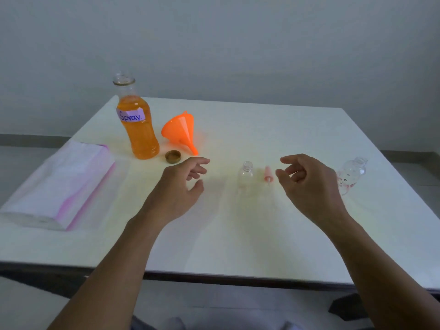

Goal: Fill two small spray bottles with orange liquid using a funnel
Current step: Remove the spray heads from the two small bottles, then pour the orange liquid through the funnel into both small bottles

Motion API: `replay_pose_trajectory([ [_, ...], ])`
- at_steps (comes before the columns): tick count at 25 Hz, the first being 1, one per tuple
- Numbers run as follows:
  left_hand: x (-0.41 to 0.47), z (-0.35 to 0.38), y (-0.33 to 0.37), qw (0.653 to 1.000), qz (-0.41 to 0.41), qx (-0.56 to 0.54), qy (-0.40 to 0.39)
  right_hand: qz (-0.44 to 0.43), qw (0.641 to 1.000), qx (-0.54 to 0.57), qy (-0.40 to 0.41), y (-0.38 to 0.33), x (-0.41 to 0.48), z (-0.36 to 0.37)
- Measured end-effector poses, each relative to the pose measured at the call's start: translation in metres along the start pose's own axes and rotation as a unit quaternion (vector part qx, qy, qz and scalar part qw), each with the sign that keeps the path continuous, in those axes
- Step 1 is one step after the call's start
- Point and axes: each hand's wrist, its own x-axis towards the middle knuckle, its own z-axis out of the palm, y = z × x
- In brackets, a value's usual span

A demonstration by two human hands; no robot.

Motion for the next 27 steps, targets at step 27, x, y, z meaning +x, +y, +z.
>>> replay_pose_trajectory([
  [27,0.083,-0.074,-0.09,0.951,-0.145,-0.077,0.264,0.087,0.972,0.081,-0.202,-0.182,0.117,0.179],
])
